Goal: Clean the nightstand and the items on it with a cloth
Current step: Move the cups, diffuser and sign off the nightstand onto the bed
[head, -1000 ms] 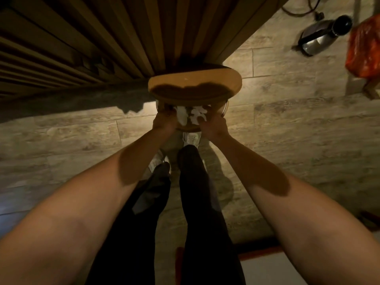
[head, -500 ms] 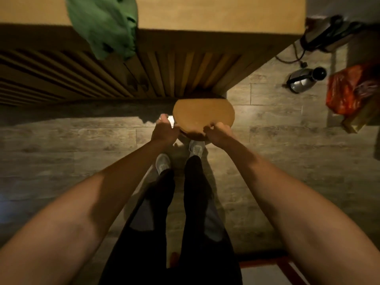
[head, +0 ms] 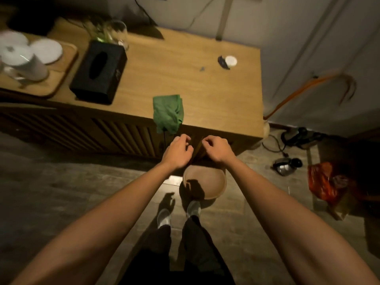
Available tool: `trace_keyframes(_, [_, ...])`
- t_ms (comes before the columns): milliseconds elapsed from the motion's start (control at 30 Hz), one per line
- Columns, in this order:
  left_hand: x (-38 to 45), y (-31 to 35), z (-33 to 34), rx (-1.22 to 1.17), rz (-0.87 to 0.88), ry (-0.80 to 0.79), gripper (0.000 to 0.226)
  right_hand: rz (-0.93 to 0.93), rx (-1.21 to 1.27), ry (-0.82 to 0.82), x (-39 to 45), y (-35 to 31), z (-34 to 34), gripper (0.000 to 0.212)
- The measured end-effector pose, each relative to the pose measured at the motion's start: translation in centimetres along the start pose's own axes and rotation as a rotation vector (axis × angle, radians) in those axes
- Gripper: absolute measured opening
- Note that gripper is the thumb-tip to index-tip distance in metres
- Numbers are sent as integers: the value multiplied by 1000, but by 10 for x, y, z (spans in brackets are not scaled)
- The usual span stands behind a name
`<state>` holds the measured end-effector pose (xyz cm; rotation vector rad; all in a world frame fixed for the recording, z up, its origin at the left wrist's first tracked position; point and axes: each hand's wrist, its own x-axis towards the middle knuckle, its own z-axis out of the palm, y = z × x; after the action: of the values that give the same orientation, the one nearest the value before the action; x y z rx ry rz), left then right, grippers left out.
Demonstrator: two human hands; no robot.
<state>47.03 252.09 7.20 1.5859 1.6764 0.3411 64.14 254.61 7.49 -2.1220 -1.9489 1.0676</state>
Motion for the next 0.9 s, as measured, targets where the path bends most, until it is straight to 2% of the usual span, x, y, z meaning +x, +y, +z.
trace_keyframes(167, [-30, 15, -63, 131, 62, 283, 42, -243, -68, 68, -8, -53, -42, 37])
trace_keyframes(300, [-64, 6, -108, 232, -94, 538, 51, -453, -184, 64, -13, -97, -54, 48])
trace_keyframes(433, [-106, -19, -137, 292, -188, 662, 65, -642, -257, 46, -27, -146, -41, 52])
trace_keyframes(633, [-199, -91, -170, 296, -359, 849, 70, -972, -403, -60, -71, -241, 27, 57])
trace_keyframes(900, [-395, -227, -203, 253, -769, 1045, 76, -1343, -475, -255, -201, -398, 186, 60])
